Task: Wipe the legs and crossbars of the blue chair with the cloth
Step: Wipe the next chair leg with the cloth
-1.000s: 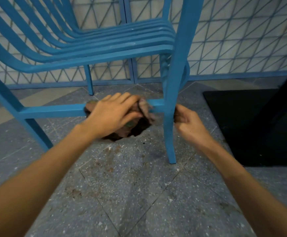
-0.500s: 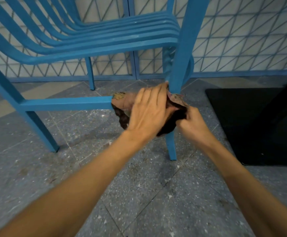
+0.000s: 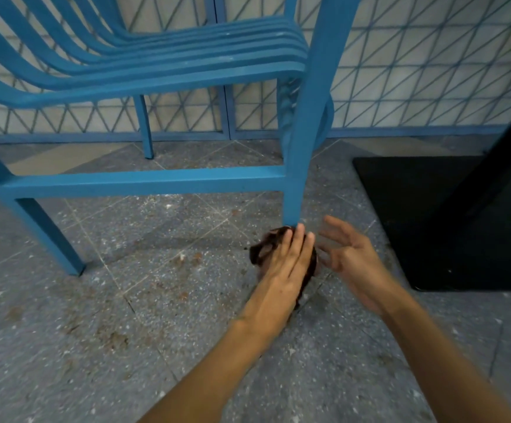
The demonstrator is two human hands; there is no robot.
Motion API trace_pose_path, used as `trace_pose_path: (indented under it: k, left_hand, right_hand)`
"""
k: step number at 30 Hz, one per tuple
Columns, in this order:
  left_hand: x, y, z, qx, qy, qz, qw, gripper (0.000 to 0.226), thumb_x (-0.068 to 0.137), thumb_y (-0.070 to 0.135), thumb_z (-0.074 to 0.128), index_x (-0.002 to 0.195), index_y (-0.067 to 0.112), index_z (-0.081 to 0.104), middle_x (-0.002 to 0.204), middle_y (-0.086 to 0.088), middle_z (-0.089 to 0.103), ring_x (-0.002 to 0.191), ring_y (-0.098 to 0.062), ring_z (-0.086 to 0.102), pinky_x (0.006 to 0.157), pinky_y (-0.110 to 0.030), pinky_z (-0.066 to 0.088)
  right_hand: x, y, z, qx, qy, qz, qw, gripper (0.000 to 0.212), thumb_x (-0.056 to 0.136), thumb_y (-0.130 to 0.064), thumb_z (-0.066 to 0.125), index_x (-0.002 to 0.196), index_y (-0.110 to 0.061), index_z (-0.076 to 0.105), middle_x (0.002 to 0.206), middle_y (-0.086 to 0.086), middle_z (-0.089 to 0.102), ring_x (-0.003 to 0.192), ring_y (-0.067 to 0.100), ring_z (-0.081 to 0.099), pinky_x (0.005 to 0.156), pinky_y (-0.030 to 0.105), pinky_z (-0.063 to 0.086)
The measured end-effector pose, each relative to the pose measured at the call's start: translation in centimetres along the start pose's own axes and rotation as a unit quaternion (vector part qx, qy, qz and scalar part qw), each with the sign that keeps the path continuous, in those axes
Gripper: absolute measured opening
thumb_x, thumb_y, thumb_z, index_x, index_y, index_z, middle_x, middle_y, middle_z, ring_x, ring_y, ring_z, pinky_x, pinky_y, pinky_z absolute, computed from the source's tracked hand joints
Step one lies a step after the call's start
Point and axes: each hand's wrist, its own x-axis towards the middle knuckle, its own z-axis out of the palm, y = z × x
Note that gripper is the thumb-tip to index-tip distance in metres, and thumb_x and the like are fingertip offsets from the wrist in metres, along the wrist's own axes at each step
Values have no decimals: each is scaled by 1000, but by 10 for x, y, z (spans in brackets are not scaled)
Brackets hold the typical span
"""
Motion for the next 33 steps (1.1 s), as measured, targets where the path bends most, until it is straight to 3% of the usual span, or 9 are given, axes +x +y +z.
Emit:
trace_pose_path:
  k: [3,7,11,19,21,23,26,30,33]
  left_hand:
    - [1,30,-12,-205,13,-134,970,76,94,-6,44,149,18,-2,160,-1,-1,147,-14,5,116,-32,24]
    - [25,60,-42,-318,108,-271,902,46,97,11,48,142,20,40,125,2,62,110,-4,57,95,-17,42]
    - [49,60,-68,-470,95,-385,789,22,94,13,55,113,18,64,100,5,71,95,-7,65,94,-29,51]
    - [57,60,-131,-598,-8,-309,739,21,92,15,59,112,17,66,97,6,70,98,-8,64,90,-24,49]
    - [56,44,-162,-588,-81,-263,761,24,92,17,58,115,18,66,107,1,71,107,-12,64,96,-29,50]
    - [54,22,-198,-507,-121,-236,820,26,91,25,58,116,24,65,112,6,70,107,-7,64,93,-29,52]
    - [47,-24,-245,-359,-47,-255,897,27,91,33,57,114,23,65,101,8,74,94,-4,69,84,-29,57]
    - [29,-88,-265,-241,85,-293,921,14,92,23,60,100,20,70,92,5,74,91,-7,68,85,-26,52]
    - [13,-125,-261,-118,79,-297,944,13,90,25,61,101,26,68,102,7,71,99,-7,64,88,-23,47]
  right_hand:
    - [-18,0,-8,-50,88,26,995,43,89,1,48,123,-25,50,111,4,57,92,17,58,82,40,50]
    - [-59,-21,-14,-273,108,-43,955,19,82,-17,67,96,-27,59,78,-4,63,70,9,60,63,27,47]
    - [-78,-41,8,-358,-17,-88,929,55,78,-27,70,121,-47,41,98,-18,62,88,-2,62,74,18,51]
    - [-73,-47,41,-86,-70,-167,980,66,80,-7,71,136,-27,43,113,-21,66,106,-9,60,88,12,48]
    - [-74,-48,48,-94,0,-227,969,56,84,-15,71,134,-27,49,111,-13,68,103,-3,62,90,20,51]
    - [-76,-55,56,-193,85,-301,930,57,87,-24,68,139,-26,46,114,-12,61,102,-11,56,86,7,43]
    - [-68,-62,72,-289,142,-413,852,73,88,-20,65,150,-13,28,134,-2,41,120,-20,34,96,-2,27]
    - [-25,-47,87,-401,118,-467,779,78,85,-4,69,150,-11,24,155,7,29,132,23,44,112,26,34]
    - [2,-38,104,-452,129,-450,759,81,76,9,68,147,-10,34,150,7,41,109,35,59,92,47,52]
